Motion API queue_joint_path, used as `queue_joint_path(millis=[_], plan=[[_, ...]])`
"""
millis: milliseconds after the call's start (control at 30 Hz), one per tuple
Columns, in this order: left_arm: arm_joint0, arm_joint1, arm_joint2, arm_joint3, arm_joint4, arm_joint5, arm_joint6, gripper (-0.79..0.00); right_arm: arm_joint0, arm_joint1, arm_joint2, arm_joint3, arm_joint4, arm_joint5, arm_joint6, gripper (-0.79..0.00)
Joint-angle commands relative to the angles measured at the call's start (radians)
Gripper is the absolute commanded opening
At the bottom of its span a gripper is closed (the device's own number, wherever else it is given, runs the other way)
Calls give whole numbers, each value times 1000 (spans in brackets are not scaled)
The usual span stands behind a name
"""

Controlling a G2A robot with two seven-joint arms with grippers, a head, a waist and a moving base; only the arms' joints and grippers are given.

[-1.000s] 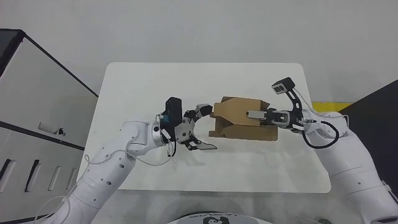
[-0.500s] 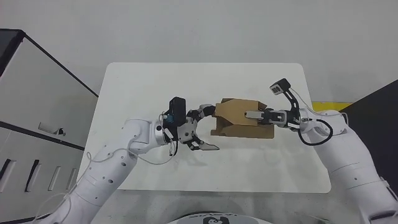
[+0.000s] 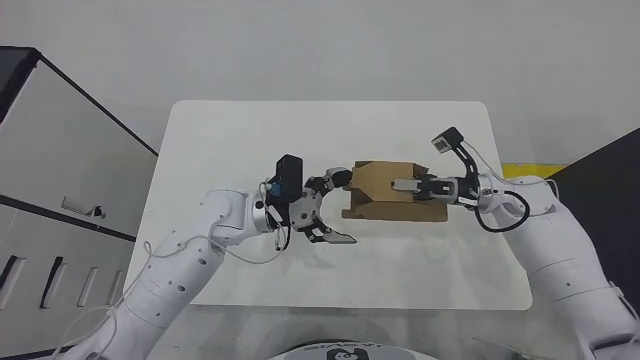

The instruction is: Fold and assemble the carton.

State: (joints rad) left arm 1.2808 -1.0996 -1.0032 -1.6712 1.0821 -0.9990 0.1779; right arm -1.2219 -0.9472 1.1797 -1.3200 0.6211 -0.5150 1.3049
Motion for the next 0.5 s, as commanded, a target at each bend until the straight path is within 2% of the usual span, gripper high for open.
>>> queue_joint_path(millis=[0,467], plan=[[-2,-1,3,-1,-2,-1,0,0,1,-1,-1,0,-3,1,1,-785],[-36,-14,50,-7,-20,-12,-12,0,3,-7,-11,-9,-15,10,-2,-785]])
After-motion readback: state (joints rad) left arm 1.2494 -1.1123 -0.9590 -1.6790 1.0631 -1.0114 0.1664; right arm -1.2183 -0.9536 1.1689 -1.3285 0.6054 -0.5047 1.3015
